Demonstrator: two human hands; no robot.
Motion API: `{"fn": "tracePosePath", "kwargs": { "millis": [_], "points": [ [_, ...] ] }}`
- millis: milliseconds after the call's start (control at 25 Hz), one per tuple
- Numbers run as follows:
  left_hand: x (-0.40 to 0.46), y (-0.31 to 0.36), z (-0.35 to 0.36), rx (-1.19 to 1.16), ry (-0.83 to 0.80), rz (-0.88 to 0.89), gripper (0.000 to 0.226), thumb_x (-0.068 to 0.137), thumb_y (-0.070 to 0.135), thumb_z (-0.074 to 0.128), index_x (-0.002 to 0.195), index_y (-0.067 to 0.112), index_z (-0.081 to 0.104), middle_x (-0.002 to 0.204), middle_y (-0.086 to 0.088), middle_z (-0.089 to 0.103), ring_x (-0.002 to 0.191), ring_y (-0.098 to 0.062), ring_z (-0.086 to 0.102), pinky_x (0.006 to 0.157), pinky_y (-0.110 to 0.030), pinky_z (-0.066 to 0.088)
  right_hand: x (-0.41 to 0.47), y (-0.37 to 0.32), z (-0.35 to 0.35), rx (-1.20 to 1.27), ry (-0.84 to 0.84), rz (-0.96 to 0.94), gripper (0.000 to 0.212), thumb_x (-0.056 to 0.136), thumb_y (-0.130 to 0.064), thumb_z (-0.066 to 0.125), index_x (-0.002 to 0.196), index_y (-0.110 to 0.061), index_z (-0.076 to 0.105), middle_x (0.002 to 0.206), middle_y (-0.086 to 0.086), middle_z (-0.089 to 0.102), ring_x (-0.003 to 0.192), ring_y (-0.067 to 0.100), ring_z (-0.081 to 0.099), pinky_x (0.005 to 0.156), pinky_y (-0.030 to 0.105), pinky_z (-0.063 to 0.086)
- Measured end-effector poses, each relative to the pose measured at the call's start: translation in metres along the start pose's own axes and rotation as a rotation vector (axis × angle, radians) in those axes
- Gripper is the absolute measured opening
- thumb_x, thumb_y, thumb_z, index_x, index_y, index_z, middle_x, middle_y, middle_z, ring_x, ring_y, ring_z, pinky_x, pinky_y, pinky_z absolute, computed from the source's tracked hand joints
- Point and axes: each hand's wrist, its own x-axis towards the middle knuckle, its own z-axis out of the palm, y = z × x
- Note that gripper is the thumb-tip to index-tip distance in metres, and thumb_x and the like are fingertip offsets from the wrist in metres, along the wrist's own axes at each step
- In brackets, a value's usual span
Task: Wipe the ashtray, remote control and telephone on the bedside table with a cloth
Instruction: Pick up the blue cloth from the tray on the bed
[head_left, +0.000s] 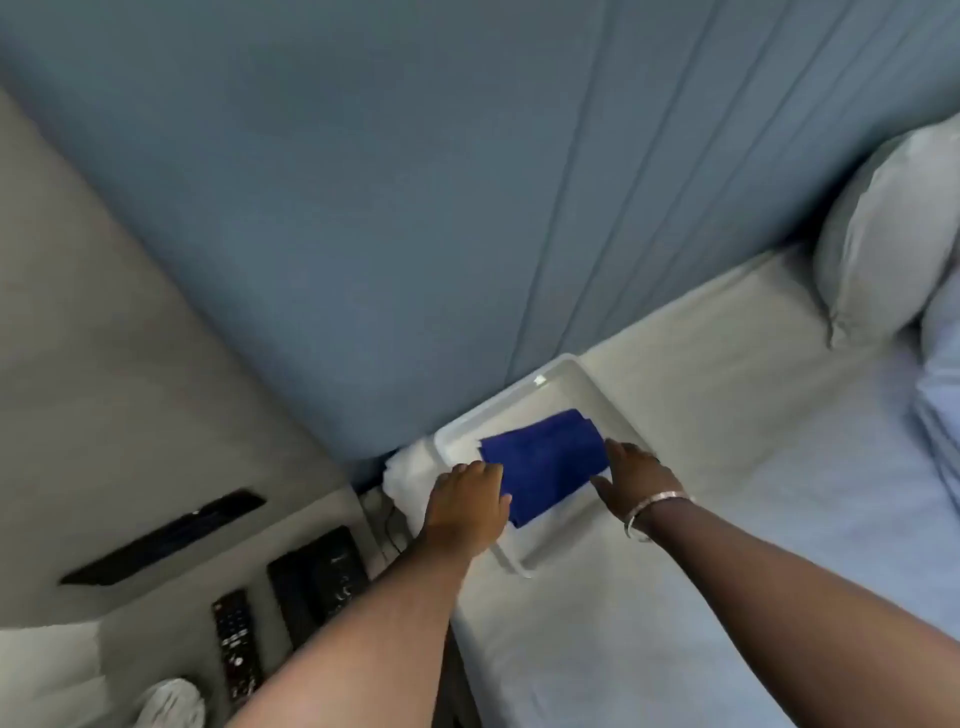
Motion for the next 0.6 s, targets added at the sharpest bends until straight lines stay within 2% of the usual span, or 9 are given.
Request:
{"fn": "tracePosePath", "kwargs": {
  "millis": [80, 200, 320, 400, 440, 520, 600],
  "points": [
    [0.037, 0.016, 0.023, -0.196, -0.073, -0.182, 0.041, 0.098, 0.036, 0.055, 0.129, 0.011, 0.049, 0.128, -0.012, 0.061, 0.117, -0.032, 0.06, 0.093, -0.042, 0.051, 0.039, 0.006, 0.014, 0.185, -0.053, 0.011, 0.063, 0.089, -0.039, 0.054, 0.142, -0.013, 0.031, 0.137, 0.016, 0.05, 0.12, 0.032, 0.051, 0.098, 0.039, 0.043],
    [0.079, 0.036, 0.044, -0.476, -0.12, -0.637, 0.068, 0.091, 0.033, 0.068, 0.143, 0.003, 0.037, 0.14, -0.017, 0.051, 0.118, -0.034, 0.06, 0.094, -0.042, 0.055, 0.094, 0.003, 0.031, 0.238, -0.067, 0.048, 0.07, 0.084, -0.041, 0.061, 0.14, -0.011, 0.033, 0.135, 0.015, 0.05, 0.118, 0.032, 0.052, 0.097, 0.041, 0.045],
    [0.104, 0.04, 0.052, -0.726, -0.055, -0.933, 0.075, 0.078, 0.037, 0.082, 0.132, 0.003, 0.043, 0.134, -0.019, 0.053, 0.111, -0.036, 0.063, 0.087, -0.046, 0.059, 0.123, 0.005, 0.041, 0.271, -0.1, 0.137, 0.07, 0.069, -0.049, 0.074, 0.121, -0.011, 0.046, 0.113, 0.008, 0.057, 0.101, 0.029, 0.058, 0.079, 0.037, 0.047],
    [0.113, 0.033, 0.051, -0.947, -0.022, -1.011, 0.076, 0.074, 0.032, 0.086, 0.131, 0.003, 0.045, 0.128, -0.018, 0.06, 0.111, -0.036, 0.064, 0.088, -0.045, 0.058, 0.133, 0.006, 0.037, 0.356, -0.208, 0.141, 0.051, 0.066, -0.049, 0.075, 0.097, -0.015, 0.051, 0.095, 0.003, 0.06, 0.082, 0.022, 0.059, 0.069, 0.033, 0.042],
    [0.112, 0.03, 0.05, -1.011, -0.048, -0.996, 0.07, 0.076, 0.027, 0.085, 0.13, 0.003, 0.049, 0.122, -0.016, 0.065, 0.107, -0.035, 0.065, 0.086, -0.042, 0.058, 0.133, 0.005, 0.033, 0.413, -0.28, 0.131, 0.042, 0.068, -0.048, 0.073, 0.088, -0.016, 0.053, 0.089, 0.002, 0.063, 0.076, 0.02, 0.06, 0.067, 0.033, 0.041],
    [0.104, 0.019, 0.047, -1.182, -0.134, -0.919, 0.05, 0.081, 0.019, 0.077, 0.125, 0.005, 0.058, 0.106, -0.012, 0.071, 0.098, -0.031, 0.068, 0.087, -0.04, 0.058, 0.121, 0.004, 0.021, 0.593, -0.376, 0.08, 0.031, 0.071, -0.044, 0.074, 0.087, -0.02, 0.062, 0.086, 0.002, 0.069, 0.079, 0.021, 0.064, 0.069, 0.033, 0.046],
    [0.089, 0.009, 0.029, -1.47, -0.246, -0.809, 0.04, 0.085, 0.016, 0.07, 0.123, 0.009, 0.063, 0.109, -0.013, 0.073, 0.101, -0.032, 0.069, 0.092, -0.045, 0.058, 0.098, 0.004, 0.002, 0.873, -0.415, 0.045, 0.03, 0.074, -0.038, 0.075, 0.097, -0.02, 0.068, 0.095, 0.005, 0.074, 0.091, 0.024, 0.068, 0.078, 0.038, 0.052]
  ]
}}
